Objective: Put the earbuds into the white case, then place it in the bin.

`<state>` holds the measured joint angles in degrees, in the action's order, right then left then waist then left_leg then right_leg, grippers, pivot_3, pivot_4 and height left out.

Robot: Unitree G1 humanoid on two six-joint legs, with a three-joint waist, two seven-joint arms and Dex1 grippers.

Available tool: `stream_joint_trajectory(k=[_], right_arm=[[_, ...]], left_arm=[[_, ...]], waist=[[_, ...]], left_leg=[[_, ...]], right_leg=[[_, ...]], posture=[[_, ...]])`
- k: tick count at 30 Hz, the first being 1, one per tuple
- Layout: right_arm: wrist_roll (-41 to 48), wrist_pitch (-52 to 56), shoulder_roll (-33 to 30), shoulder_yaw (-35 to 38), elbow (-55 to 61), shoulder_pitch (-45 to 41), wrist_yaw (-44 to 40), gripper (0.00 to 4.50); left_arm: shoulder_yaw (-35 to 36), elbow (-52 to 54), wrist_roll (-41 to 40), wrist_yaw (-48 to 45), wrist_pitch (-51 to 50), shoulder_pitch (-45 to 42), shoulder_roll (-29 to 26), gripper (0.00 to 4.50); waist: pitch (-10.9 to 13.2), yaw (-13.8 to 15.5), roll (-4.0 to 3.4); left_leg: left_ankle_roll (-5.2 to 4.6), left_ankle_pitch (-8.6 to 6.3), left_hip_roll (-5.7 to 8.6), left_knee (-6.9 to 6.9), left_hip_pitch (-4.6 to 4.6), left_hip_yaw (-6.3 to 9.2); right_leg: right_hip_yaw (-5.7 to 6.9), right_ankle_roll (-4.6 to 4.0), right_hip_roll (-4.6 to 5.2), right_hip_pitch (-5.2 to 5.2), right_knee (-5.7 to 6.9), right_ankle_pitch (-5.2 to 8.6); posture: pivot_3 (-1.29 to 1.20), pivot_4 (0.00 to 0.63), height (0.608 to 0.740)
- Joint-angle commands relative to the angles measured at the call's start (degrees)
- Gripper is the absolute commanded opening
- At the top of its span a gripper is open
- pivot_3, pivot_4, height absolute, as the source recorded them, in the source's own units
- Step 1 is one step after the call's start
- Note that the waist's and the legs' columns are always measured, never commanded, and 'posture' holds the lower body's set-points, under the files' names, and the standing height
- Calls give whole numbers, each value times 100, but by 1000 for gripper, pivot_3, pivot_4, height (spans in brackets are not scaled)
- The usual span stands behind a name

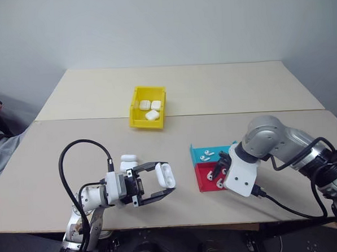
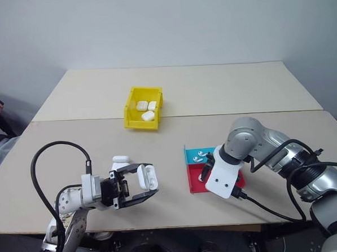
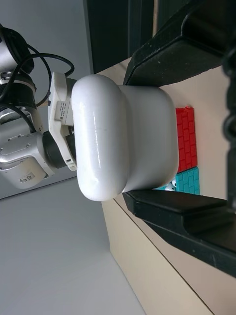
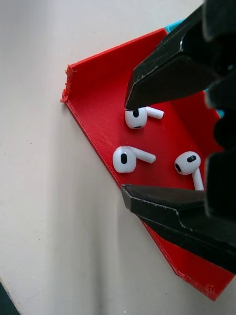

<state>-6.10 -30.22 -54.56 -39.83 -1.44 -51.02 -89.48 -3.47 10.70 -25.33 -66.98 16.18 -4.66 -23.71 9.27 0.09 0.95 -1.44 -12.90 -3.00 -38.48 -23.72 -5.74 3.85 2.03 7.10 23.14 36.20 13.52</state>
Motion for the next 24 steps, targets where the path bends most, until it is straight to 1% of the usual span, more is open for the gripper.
stream_joint_trajectory(k=[1, 13, 24], right_arm=[[-72, -161, 14, 12, 36, -126, -302, 2822], [-507, -352, 325, -78, -269, -108, -297, 2822], [-657, -439, 392, -91, -395, -59, -291, 2822]], left_arm=[[-24, 235, -8, 113, 17, -45, -49, 2805], [-45, 214, 61, 232, 58, -52, -145, 2805], [-74, 243, 106, 344, 44, -8, -216, 2805]], waist=[[0, -1, 0], [0, -2, 0], [0, -2, 0]], left_leg=[[0, 0, 0, 0, 0, 0], [0, 0, 0, 2, 0, -3], [0, 0, 0, 2, 0, -3]], right_leg=[[0, 0, 0, 0, 0, 0], [0, 0, 0, 1, -1, 0], [0, 0, 0, 1, 0, 0]], posture=[[0, 150, 740], [0, 150, 740], [0, 150, 740]])
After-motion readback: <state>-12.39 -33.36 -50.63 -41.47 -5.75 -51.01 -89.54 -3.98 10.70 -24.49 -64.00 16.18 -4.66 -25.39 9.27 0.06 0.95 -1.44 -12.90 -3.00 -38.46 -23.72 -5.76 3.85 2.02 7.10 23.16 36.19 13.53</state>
